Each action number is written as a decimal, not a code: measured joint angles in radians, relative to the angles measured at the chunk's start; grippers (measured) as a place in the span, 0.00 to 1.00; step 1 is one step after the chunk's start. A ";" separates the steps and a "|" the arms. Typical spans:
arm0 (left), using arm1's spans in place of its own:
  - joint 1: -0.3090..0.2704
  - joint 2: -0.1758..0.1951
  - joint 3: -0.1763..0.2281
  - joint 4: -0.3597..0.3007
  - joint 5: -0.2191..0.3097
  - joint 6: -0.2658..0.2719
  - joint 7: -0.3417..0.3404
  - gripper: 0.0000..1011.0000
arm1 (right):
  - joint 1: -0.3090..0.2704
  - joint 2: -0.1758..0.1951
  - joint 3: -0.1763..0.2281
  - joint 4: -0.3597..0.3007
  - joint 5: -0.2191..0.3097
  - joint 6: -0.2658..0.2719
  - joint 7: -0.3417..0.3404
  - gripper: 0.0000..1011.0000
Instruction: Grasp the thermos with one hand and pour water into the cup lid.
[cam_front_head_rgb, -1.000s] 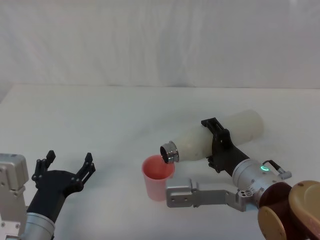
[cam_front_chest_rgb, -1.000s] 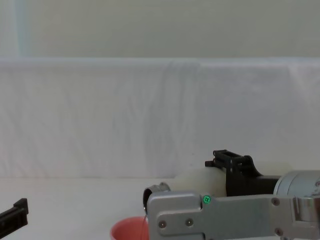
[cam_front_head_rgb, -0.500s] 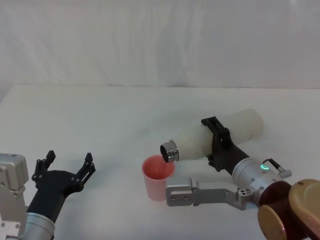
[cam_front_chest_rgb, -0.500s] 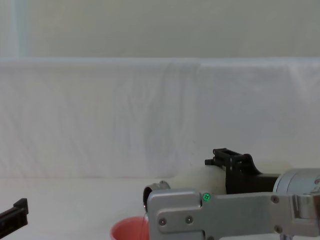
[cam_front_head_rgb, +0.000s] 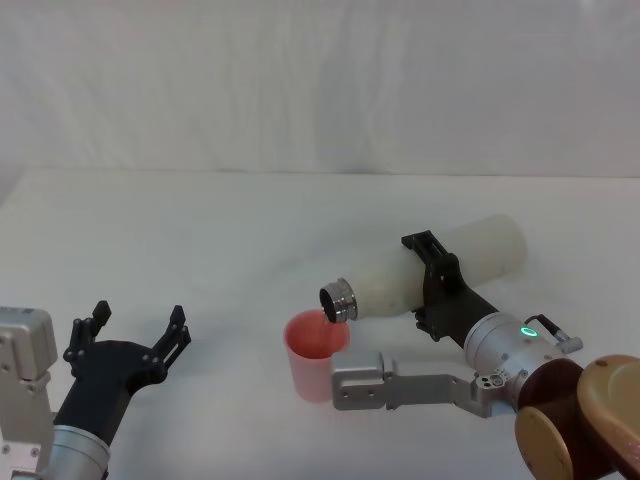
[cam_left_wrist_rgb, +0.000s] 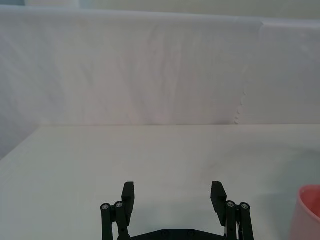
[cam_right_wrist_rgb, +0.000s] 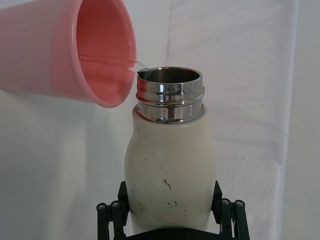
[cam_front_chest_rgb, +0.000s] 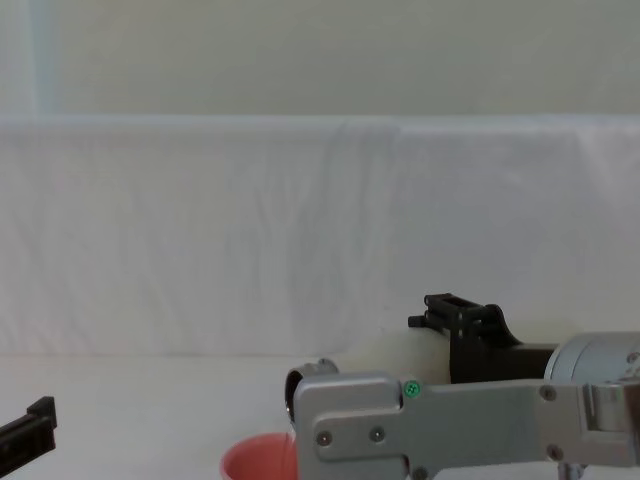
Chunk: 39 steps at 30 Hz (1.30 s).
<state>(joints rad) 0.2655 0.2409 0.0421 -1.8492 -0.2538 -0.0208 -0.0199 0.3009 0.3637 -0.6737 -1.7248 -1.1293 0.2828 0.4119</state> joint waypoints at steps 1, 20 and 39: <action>0.000 0.000 0.000 0.000 0.000 0.000 0.000 0.99 | 0.000 0.000 0.000 0.000 0.000 0.000 0.000 0.95; 0.000 0.000 0.000 0.000 0.000 0.000 0.000 0.99 | 0.008 0.001 -0.010 0.001 -0.002 0.000 0.010 0.95; 0.000 0.000 0.000 0.000 0.000 0.000 0.000 0.99 | 0.009 -0.002 -0.012 0.005 -0.004 0.000 0.010 0.95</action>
<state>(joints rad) 0.2655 0.2410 0.0422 -1.8492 -0.2538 -0.0208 -0.0199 0.3102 0.3617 -0.6854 -1.7202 -1.1329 0.2828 0.4218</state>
